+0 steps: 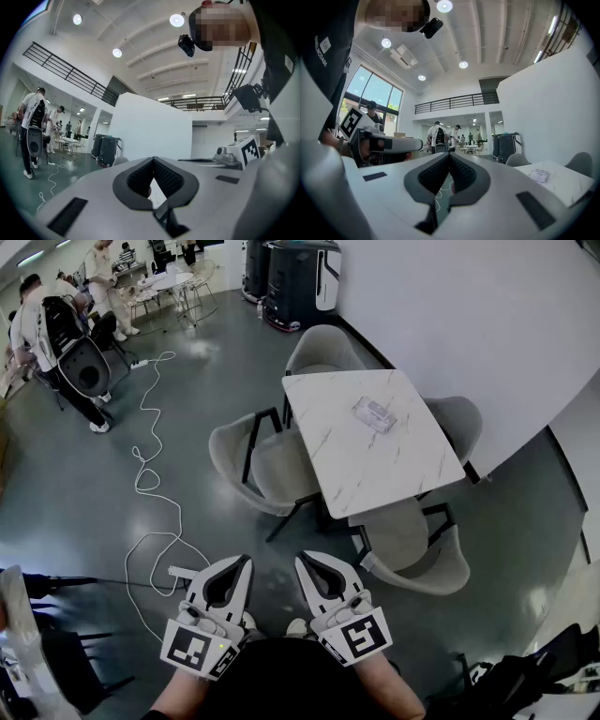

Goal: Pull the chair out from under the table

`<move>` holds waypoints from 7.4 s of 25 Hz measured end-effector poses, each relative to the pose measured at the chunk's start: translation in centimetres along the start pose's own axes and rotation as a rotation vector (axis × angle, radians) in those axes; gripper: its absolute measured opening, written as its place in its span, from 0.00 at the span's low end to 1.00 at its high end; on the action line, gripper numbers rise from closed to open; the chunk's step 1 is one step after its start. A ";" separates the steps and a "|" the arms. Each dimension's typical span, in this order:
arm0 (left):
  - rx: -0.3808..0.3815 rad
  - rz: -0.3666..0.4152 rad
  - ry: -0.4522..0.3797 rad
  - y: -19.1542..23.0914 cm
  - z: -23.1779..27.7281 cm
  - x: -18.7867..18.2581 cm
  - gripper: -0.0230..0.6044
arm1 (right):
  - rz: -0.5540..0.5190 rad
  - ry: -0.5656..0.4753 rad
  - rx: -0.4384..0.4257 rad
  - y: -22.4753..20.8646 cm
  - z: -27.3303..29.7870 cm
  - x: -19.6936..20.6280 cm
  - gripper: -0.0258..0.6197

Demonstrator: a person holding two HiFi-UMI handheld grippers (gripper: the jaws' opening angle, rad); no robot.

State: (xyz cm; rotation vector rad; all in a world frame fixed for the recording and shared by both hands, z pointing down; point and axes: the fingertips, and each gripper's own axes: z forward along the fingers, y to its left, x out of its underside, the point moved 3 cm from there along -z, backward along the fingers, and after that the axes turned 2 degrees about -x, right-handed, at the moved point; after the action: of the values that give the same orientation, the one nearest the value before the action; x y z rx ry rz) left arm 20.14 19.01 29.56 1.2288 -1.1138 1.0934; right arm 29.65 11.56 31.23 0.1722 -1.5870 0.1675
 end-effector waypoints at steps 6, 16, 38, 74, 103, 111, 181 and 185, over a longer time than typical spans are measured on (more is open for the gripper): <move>0.052 0.088 0.021 -1.7 1.2 0.2 0.04 | -0.003 0.002 -0.005 -1.0 -0.7 -0.2 0.06; 0.024 0.088 0.037 -2.6 3.7 1.0 0.05 | -0.003 0.006 -0.009 -3.7 -2.3 0.3 0.06; 0.084 -0.029 0.098 18.4 12.6 1.8 0.05 | 0.080 0.132 0.095 -7.9 17.4 4.3 0.06; 0.656 0.476 0.665 41.1 25.6 20.4 0.36 | 0.139 0.318 0.249 -12.5 29.3 7.9 0.07; 1.373 1.221 0.837 44.2 30.8 33.0 0.55 | 0.174 0.372 0.548 -11.9 25.9 9.8 0.07; 1.525 1.416 0.867 43.0 31.2 36.6 0.56 | 0.194 0.389 0.591 -11.7 25.2 10.4 0.07; 1.010 1.275 1.205 52.9 11.1 36.3 0.37 | 0.229 0.406 0.101 -5.5 34.1 13.5 0.06; 0.951 1.228 1.239 54.1 8.8 36.2 0.37 | 0.223 0.407 0.047 -4.4 35.4 13.7 0.06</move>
State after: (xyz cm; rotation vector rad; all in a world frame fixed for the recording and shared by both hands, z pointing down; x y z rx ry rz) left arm -28.90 12.80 72.75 0.0520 -0.1607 2.9431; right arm -4.33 -0.37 44.07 -0.0046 -1.1935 0.3890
